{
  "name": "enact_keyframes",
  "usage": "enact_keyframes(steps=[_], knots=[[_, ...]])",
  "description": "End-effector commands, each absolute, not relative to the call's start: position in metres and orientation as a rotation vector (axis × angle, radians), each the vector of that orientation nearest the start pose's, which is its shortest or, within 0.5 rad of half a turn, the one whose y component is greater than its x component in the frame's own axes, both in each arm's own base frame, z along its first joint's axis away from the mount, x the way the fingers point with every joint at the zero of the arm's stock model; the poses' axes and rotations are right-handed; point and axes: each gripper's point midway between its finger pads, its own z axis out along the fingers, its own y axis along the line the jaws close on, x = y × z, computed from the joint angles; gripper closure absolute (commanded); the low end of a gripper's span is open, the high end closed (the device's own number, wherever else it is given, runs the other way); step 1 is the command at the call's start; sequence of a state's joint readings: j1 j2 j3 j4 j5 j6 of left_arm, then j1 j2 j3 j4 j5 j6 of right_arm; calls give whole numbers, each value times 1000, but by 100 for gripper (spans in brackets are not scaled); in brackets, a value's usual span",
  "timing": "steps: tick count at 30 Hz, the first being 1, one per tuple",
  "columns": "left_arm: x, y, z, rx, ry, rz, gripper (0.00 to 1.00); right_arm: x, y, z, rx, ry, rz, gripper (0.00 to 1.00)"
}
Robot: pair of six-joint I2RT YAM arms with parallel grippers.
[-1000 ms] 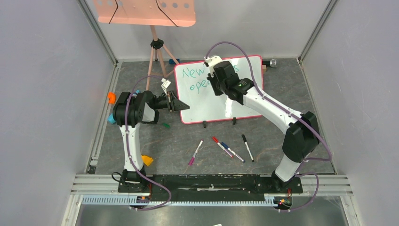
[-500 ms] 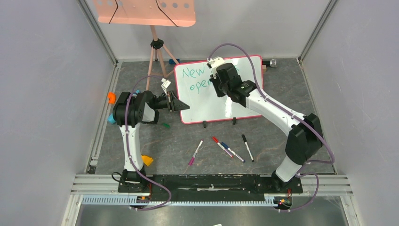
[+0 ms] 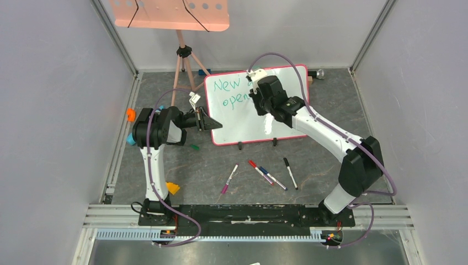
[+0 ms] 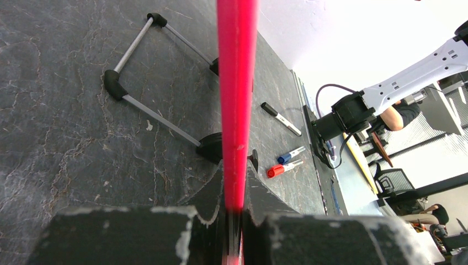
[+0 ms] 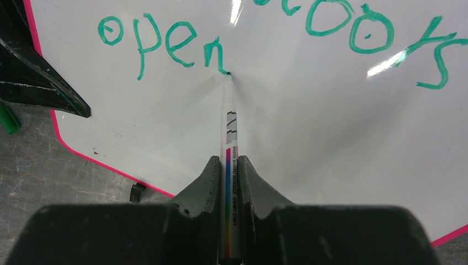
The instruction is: Write a sentence on the whiteboard
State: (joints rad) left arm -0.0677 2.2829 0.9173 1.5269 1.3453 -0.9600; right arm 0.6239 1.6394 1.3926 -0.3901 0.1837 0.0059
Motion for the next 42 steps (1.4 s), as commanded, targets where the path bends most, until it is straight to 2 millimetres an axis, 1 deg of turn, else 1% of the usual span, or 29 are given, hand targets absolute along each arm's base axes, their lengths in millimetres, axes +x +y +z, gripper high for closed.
enact_keyframes(steps=[1, 4, 8, 11, 19, 23, 32, 37, 42], knots=[[393, -197, 60, 459, 1714, -1600, 98, 393, 245, 234, -518, 2036, 236, 100], [393, -197, 60, 459, 1715, -1601, 98, 391, 245, 245, -509, 1997, 258, 100], [393, -197, 60, 459, 1715, -1601, 98, 394, 238, 247, -482, 1983, 215, 100], [392, -197, 60, 459, 1715, -1601, 98, 399, 237, 245, -476, 1989, 189, 100], [393, -197, 60, 460, 1714, -1600, 98, 412, 241, 236, -470, 2023, 159, 100], [392, -197, 60, 459, 1715, -1601, 98, 416, 246, 237, -468, 2017, 173, 100], [393, -197, 60, 460, 1714, -1600, 98, 421, 249, 243, -452, 1999, 183, 100], [392, -197, 60, 459, 1715, -1602, 98, 427, 250, 235, -453, 2013, 162, 100], [392, -197, 60, 460, 1716, -1603, 98, 432, 244, 226, -437, 2031, 120, 100]])
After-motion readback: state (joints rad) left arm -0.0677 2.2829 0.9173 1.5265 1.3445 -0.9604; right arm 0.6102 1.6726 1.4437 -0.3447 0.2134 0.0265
